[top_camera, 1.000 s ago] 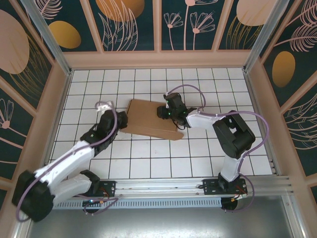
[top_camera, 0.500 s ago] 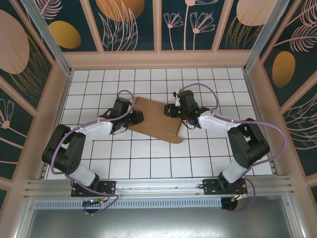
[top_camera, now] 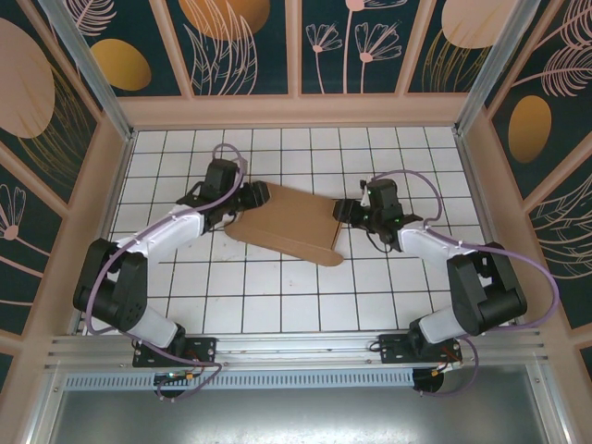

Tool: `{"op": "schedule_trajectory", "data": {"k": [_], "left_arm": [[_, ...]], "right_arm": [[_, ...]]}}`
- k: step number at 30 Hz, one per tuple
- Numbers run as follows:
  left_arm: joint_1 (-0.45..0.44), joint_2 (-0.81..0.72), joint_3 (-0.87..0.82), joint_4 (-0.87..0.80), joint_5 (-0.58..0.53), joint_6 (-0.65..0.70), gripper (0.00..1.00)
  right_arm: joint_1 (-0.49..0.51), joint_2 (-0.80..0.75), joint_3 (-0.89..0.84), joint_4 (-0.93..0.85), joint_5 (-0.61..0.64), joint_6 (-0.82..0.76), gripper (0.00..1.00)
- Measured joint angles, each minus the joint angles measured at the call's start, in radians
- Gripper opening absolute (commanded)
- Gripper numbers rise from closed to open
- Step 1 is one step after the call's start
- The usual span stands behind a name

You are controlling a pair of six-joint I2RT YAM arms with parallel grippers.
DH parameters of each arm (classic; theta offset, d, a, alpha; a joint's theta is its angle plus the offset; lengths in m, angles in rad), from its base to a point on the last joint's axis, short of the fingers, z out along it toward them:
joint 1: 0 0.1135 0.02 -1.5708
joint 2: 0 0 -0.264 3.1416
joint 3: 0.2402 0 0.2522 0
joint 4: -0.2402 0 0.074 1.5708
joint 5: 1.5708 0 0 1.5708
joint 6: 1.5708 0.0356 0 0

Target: Fold the paper box

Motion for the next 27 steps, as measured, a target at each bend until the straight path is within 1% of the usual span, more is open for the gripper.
{"op": "schedule_trajectory", "data": {"k": [3,6,8,12,16,19,22,27], "left_arm": [[0.014,0.016,0.048,-0.031,-0.087,0.063,0.64],[0.019,0.078,0.084,-0.056,-0.168,0.127,0.63],[0.020,0.136,0.099,-0.072,-0.194,0.159,0.62],[0.021,0.236,0.108,-0.083,-0.194,0.207,0.63],[0.028,0.267,0.114,-0.080,-0.190,0.232,0.60],[0.053,0.278,0.117,-0.050,-0.140,0.238,0.54],[0.099,0.296,0.105,0.006,-0.047,0.228,0.47],[0.171,0.337,0.092,0.102,0.131,0.205,0.36]], "right_arm": [[0.000,-0.006,-0.022,0.005,0.002,0.002,0.66],[-0.002,-0.016,-0.039,0.009,0.003,0.003,0.66],[-0.004,-0.017,-0.044,0.019,0.003,0.003,0.67],[-0.005,-0.017,-0.050,0.034,0.003,0.003,0.69],[-0.006,-0.017,-0.053,0.041,0.000,0.002,0.71],[-0.006,-0.023,-0.069,0.057,-0.011,0.000,0.72],[-0.006,-0.024,-0.079,0.065,-0.020,0.001,0.73],[-0.014,-0.024,-0.099,0.104,-0.059,0.014,0.79]]}}
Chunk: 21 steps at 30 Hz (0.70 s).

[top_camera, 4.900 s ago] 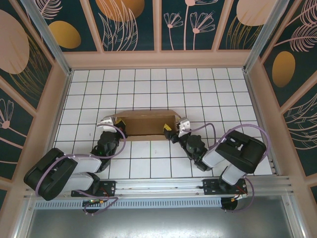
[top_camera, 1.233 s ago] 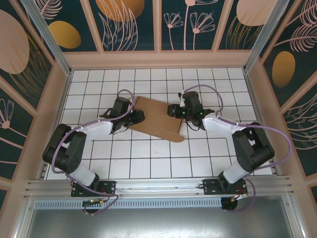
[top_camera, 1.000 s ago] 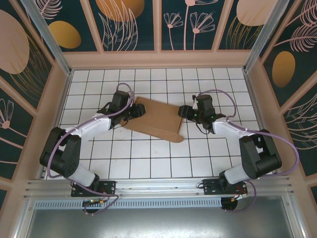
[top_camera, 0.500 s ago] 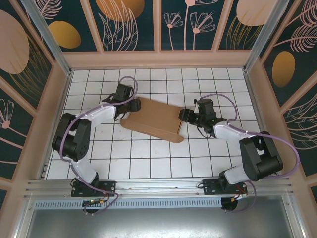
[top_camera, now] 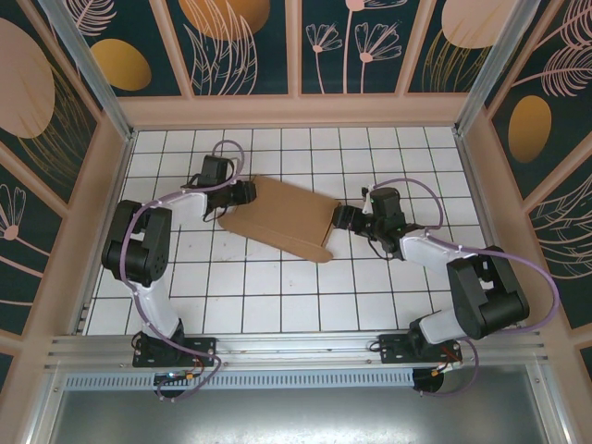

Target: Fold the paper box

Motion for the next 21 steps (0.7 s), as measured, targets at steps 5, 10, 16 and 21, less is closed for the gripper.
{"op": "schedule_trajectory", "data": {"k": [5,10,16,21], "left_arm": [[0.056,0.047,-0.004,0.087,0.163,-0.028,0.25],[0.095,0.078,-0.004,0.128,0.272,-0.044,0.23],[0.131,0.106,-0.008,0.165,0.369,-0.072,0.20],[0.158,0.129,-0.008,0.191,0.435,-0.087,0.20]], "right_arm": [[-0.046,0.001,-0.048,0.090,-0.101,0.053,0.87],[-0.077,0.045,-0.064,0.189,-0.217,0.119,0.87],[-0.078,0.126,-0.061,0.255,-0.307,0.173,0.87],[-0.078,0.158,-0.051,0.257,-0.314,0.188,0.90]]}}
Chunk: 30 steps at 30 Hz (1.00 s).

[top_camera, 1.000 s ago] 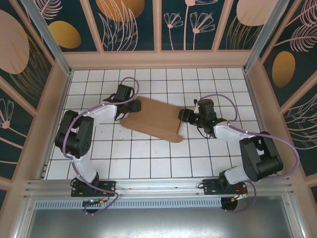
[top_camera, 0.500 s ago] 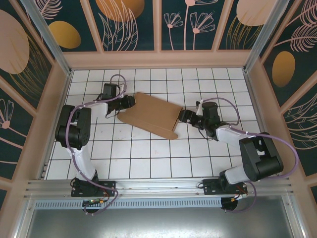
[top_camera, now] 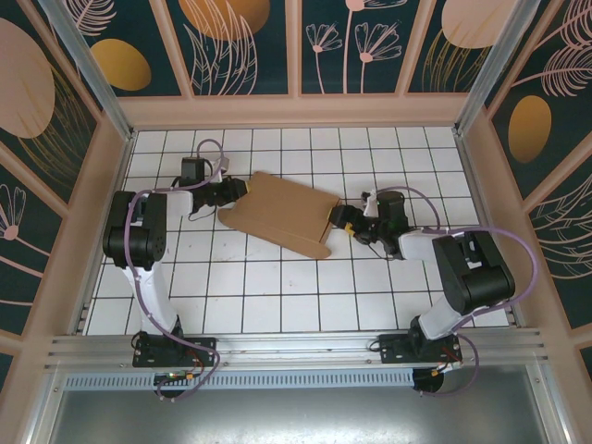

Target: Fold the paper box

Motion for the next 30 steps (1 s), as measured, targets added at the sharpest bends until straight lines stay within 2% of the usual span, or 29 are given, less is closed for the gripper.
{"op": "schedule_trajectory", "data": {"k": [9,18,24,28,30], "left_arm": [[0.019,0.023,0.004,0.021,0.057,-0.011,0.20],[0.025,0.029,0.005,0.030,0.075,-0.022,0.18],[0.031,0.029,0.003,0.037,0.079,-0.040,0.14],[0.032,0.022,-0.003,0.041,0.069,-0.059,0.19],[0.031,0.006,-0.011,0.035,0.051,-0.072,0.20]], "right_arm": [[0.010,0.099,0.051,0.050,-0.029,0.021,0.91],[0.076,0.220,0.081,0.268,-0.136,0.148,0.88],[0.101,0.257,0.080,0.436,-0.158,0.289,0.74],[0.101,0.255,0.080,0.439,-0.127,0.299,0.61],[0.101,0.245,0.080,0.424,-0.113,0.291,0.60]]}}
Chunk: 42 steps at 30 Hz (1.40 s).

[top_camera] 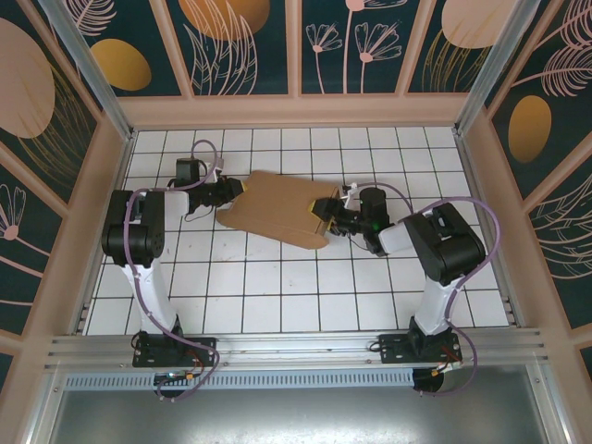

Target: Fold the paper box

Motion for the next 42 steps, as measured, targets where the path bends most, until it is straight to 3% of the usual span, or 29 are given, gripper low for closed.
{"op": "schedule_trajectory", "data": {"k": [6,12,14,16,22,30,42], "left_arm": [[-0.004,-0.114,-0.026,-0.100,-0.127,-0.060,0.37],[-0.006,-0.329,-0.026,-0.205,-0.294,-0.135,0.40],[-0.021,-0.416,-0.029,-0.219,-0.335,-0.185,0.48],[-0.063,-0.491,-0.038,-0.225,-0.373,-0.245,0.55],[-0.273,-0.653,-0.123,-0.250,-0.452,-0.469,0.62],[-0.375,-0.665,-0.208,-0.233,-0.480,-0.689,0.64],[-0.389,-0.614,-0.217,-0.126,-0.479,-0.764,0.61]], "right_arm": [[0.006,-0.067,-0.043,0.005,0.046,0.006,0.56],[-0.002,-0.169,-0.114,0.036,0.140,0.021,0.56],[-0.003,-0.203,-0.127,0.048,0.173,0.024,0.56],[-0.003,-0.227,-0.129,0.062,0.197,0.024,0.56],[-0.001,-0.290,-0.129,0.081,0.261,0.023,0.56],[0.056,-0.347,-0.128,0.115,0.328,0.016,0.55],[0.106,-0.350,-0.083,0.113,0.347,0.013,0.55]]}}
